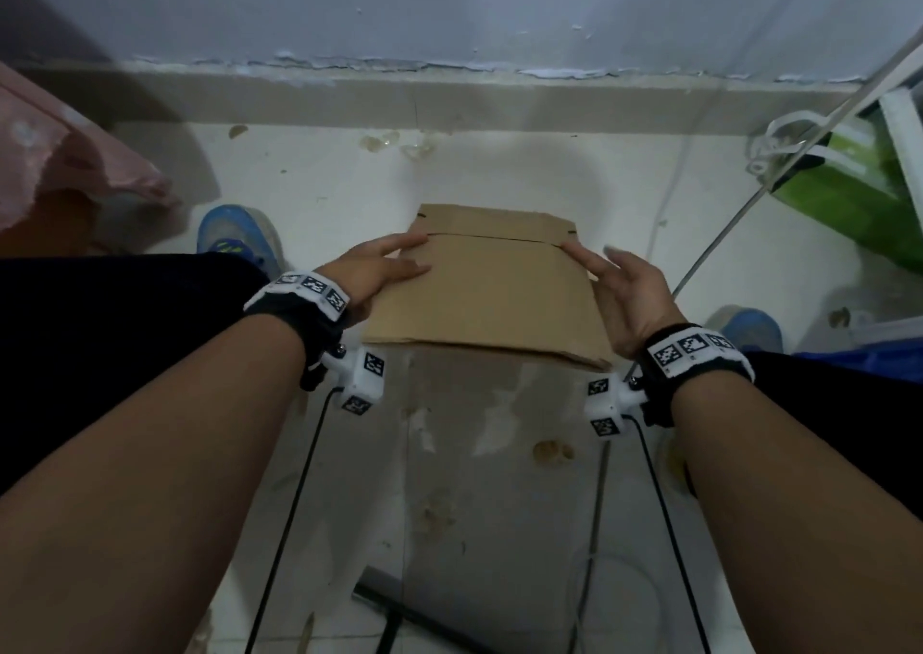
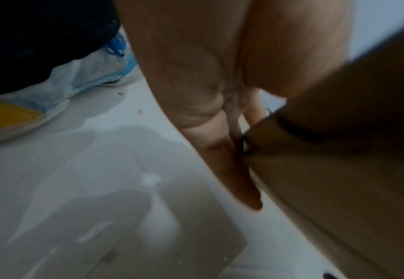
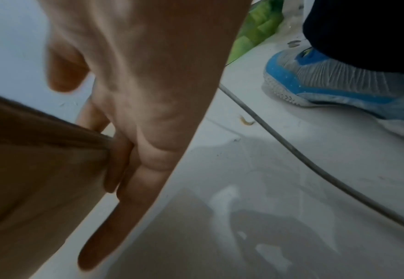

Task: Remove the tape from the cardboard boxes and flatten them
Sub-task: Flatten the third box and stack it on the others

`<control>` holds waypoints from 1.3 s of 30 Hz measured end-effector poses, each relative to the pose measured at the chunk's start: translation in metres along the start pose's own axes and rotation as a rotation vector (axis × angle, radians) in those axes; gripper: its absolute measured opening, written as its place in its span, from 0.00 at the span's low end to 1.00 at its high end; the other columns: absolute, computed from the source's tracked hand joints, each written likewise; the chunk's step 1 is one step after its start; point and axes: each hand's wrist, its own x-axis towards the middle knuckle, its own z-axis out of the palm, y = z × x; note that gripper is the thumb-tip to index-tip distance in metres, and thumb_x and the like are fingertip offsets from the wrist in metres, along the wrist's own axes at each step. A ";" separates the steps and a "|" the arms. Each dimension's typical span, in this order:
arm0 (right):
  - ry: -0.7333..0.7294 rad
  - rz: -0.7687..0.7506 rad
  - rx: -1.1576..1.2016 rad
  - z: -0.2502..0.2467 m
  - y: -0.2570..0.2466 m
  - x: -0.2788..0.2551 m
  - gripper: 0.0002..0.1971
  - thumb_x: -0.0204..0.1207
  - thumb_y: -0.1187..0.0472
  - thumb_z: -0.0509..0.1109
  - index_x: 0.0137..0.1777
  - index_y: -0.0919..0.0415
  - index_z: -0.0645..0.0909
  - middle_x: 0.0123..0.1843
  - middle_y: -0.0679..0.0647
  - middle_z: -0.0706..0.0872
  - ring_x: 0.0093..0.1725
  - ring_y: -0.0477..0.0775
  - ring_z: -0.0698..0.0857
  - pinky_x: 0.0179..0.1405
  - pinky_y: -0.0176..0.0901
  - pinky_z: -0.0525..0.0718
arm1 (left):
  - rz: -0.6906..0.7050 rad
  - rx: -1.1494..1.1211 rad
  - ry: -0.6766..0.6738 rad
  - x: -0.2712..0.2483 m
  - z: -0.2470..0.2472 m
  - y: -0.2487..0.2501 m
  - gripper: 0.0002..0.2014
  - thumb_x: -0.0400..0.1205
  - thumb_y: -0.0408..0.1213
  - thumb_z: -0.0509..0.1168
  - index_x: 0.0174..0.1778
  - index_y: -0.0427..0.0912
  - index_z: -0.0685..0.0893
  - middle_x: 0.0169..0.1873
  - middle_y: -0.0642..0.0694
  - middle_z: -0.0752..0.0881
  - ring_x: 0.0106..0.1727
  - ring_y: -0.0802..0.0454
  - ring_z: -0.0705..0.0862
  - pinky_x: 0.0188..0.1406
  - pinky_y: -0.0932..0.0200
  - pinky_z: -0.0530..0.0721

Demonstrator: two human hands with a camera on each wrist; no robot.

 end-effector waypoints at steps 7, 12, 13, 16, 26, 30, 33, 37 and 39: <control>0.142 -0.101 -0.812 0.006 0.038 0.034 0.45 0.78 0.73 0.75 0.89 0.42 0.61 0.85 0.52 0.68 0.77 0.59 0.76 0.78 0.58 0.78 | 0.148 0.204 0.184 0.016 0.018 -0.037 0.40 0.79 0.25 0.76 0.82 0.55 0.67 0.56 0.41 0.89 0.52 0.49 0.90 0.48 0.58 0.91; 0.143 -0.094 -1.296 -0.001 0.087 0.043 0.39 0.80 0.68 0.69 0.88 0.44 0.63 0.86 0.57 0.67 0.84 0.64 0.68 0.83 0.59 0.71 | -0.091 0.736 0.281 0.018 0.021 -0.080 0.41 0.80 0.34 0.72 0.88 0.51 0.59 0.73 0.35 0.79 0.70 0.34 0.81 0.69 0.43 0.83; 0.143 -0.076 -1.343 0.000 0.093 0.043 0.38 0.80 0.69 0.66 0.88 0.44 0.63 0.87 0.58 0.65 0.85 0.65 0.65 0.84 0.61 0.69 | -0.099 0.794 0.285 0.019 0.024 -0.086 0.40 0.81 0.32 0.69 0.88 0.49 0.59 0.76 0.34 0.76 0.73 0.33 0.79 0.70 0.44 0.81; 0.207 -0.083 -1.326 0.009 0.101 0.039 0.37 0.79 0.69 0.62 0.87 0.44 0.63 0.88 0.58 0.59 0.87 0.65 0.56 0.84 0.63 0.64 | -0.057 0.798 0.285 0.020 0.030 -0.094 0.39 0.81 0.33 0.69 0.88 0.48 0.59 0.81 0.36 0.65 0.79 0.34 0.72 0.76 0.44 0.75; 0.313 -0.499 -1.828 0.041 0.103 0.038 0.27 0.80 0.53 0.64 0.78 0.57 0.70 0.89 0.63 0.60 0.90 0.64 0.54 0.88 0.66 0.53 | 0.251 1.194 0.351 0.022 0.053 -0.086 0.37 0.83 0.53 0.66 0.87 0.53 0.60 0.90 0.41 0.45 0.90 0.39 0.39 0.86 0.33 0.44; 0.245 -0.546 -1.871 0.043 0.114 0.043 0.32 0.83 0.50 0.60 0.86 0.56 0.63 0.91 0.62 0.57 0.91 0.63 0.52 0.89 0.63 0.49 | 0.296 1.328 0.294 0.024 0.060 -0.099 0.36 0.86 0.56 0.59 0.89 0.52 0.56 0.91 0.42 0.44 0.90 0.39 0.40 0.87 0.32 0.40; 0.214 -0.539 -1.877 0.042 0.125 0.045 0.34 0.88 0.47 0.55 0.91 0.56 0.54 0.93 0.59 0.50 0.92 0.59 0.46 0.90 0.63 0.45 | 0.311 1.375 0.297 0.024 0.066 -0.109 0.34 0.89 0.55 0.51 0.91 0.52 0.50 0.90 0.43 0.41 0.90 0.41 0.38 0.87 0.34 0.38; 0.188 -0.549 -1.875 0.038 0.138 0.048 0.33 0.91 0.47 0.49 0.92 0.57 0.48 0.94 0.57 0.46 0.92 0.57 0.42 0.90 0.61 0.41 | 0.335 1.425 0.295 0.027 0.070 -0.122 0.31 0.91 0.54 0.40 0.91 0.50 0.45 0.90 0.44 0.38 0.90 0.44 0.36 0.87 0.38 0.34; 0.190 -0.549 -1.888 0.034 0.144 0.050 0.34 0.89 0.45 0.42 0.92 0.57 0.47 0.94 0.56 0.45 0.92 0.56 0.42 0.90 0.61 0.41 | 0.346 1.434 0.286 0.030 0.069 -0.132 0.33 0.89 0.55 0.35 0.91 0.49 0.44 0.90 0.44 0.38 0.90 0.45 0.36 0.87 0.40 0.34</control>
